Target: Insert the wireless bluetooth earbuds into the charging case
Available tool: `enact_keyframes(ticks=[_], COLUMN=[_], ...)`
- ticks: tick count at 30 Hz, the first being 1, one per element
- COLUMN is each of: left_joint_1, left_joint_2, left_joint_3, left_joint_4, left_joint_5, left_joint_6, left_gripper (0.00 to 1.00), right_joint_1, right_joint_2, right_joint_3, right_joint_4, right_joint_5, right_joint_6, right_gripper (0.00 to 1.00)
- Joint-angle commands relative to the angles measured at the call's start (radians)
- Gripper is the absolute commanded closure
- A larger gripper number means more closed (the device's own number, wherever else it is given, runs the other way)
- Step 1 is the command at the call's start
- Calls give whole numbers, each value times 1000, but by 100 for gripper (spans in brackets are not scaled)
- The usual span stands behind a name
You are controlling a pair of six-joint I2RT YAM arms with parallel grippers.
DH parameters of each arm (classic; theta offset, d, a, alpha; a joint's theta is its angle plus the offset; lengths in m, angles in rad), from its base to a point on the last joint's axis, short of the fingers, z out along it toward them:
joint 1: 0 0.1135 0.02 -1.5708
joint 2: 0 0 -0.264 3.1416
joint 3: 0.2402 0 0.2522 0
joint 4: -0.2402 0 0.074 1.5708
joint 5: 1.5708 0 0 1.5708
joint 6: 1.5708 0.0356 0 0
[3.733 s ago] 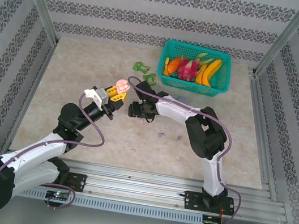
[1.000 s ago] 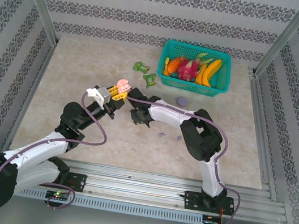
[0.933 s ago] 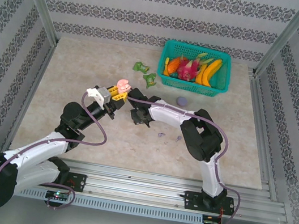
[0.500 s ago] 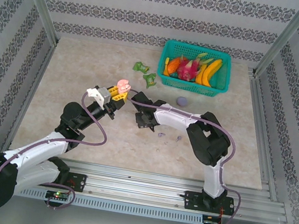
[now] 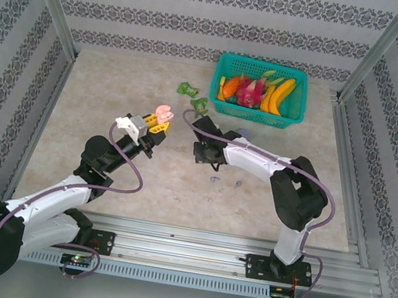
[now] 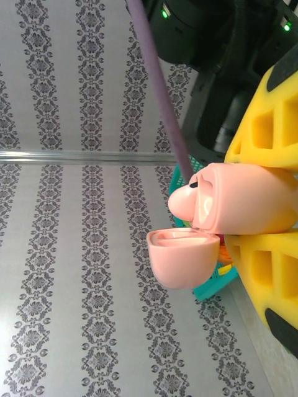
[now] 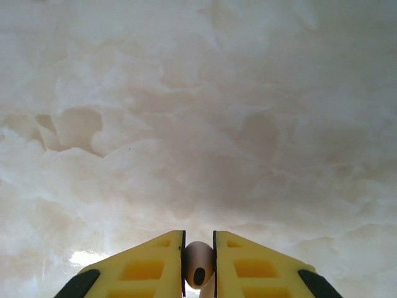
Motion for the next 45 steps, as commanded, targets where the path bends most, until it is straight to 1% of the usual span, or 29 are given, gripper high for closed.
enact_keyframes(ticks=[1, 9, 18, 23, 31, 37, 41, 45], left_joint_1=[0, 2, 1, 2, 1, 1, -5, -24], left_joint_2=[-7, -5, 49, 105, 258, 404, 484, 544], left_joint_3=[4, -3, 16, 34, 90, 152, 208, 262], left_joint_4=[42, 29, 12, 10, 51, 143, 198, 241], left_joint_5=[-17, -11, 64, 103, 171, 197, 191, 153], left_joint_6=[12, 13, 22, 29, 32, -1, -30, -43], left_gripper=[100, 100, 100, 100, 100, 100, 100, 100], right_joint_1=[-19, -53, -54, -52, -52, -48, -39, -29], right_joint_2=[-77, -216, -328, -377, -433, -448, -460, -473], right_joint_3=[-25, -26, 57, 100, 135, 143, 140, 126], right_joint_4=[9, 1, 17, 40, 98, 136, 164, 204], right_joint_5=[9, 14, 6, 1, -15, -33, -34, -23], right_joint_6=[23, 7, -50, -76, -100, -101, -99, -99], right_gripper=[84, 84, 83, 83, 83, 82, 82, 82])
